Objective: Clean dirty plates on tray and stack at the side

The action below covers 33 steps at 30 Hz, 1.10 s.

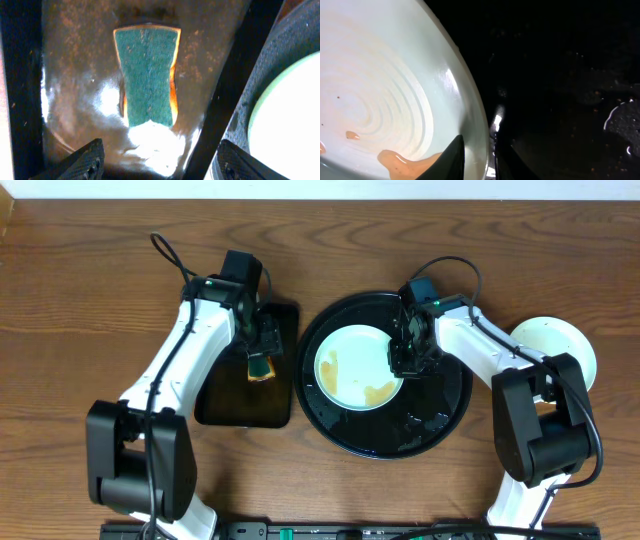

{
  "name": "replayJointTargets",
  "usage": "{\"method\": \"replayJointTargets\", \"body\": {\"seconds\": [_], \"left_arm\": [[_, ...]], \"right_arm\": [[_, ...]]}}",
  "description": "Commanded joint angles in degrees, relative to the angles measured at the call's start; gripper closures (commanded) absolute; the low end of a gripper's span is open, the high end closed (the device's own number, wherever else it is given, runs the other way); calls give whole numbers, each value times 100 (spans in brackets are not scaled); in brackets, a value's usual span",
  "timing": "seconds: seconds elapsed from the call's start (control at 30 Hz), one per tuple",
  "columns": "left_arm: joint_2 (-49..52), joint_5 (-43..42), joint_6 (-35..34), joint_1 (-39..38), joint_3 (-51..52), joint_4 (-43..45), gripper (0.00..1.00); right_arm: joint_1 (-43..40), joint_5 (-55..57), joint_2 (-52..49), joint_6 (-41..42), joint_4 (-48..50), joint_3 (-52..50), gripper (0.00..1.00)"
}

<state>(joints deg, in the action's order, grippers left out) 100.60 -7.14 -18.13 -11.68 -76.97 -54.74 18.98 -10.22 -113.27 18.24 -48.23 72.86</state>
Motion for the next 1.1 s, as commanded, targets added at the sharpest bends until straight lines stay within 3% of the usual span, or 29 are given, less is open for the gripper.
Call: {"method": "replayJointTargets", "body": {"seconds": [0.0,0.1,0.2,0.53,1.07], "left_arm": [[-33,74,46,4,35,-118,27],[-31,74,48,4,35,-127,27],[-31,74,48,4,35,-127,27],[-31,74,50,4,35,-138,27],[-31,74,50,4,37,-136,27]], "right_arm": [[61,223,-214,-11,125,-321,79],[96,225,-214,48,372,-498,83],[96,227,-214,46,413,-535,99],[-109,535,48,4,494,-350,99],[-238,2594,2164,-1174,557,-275,99]]}}
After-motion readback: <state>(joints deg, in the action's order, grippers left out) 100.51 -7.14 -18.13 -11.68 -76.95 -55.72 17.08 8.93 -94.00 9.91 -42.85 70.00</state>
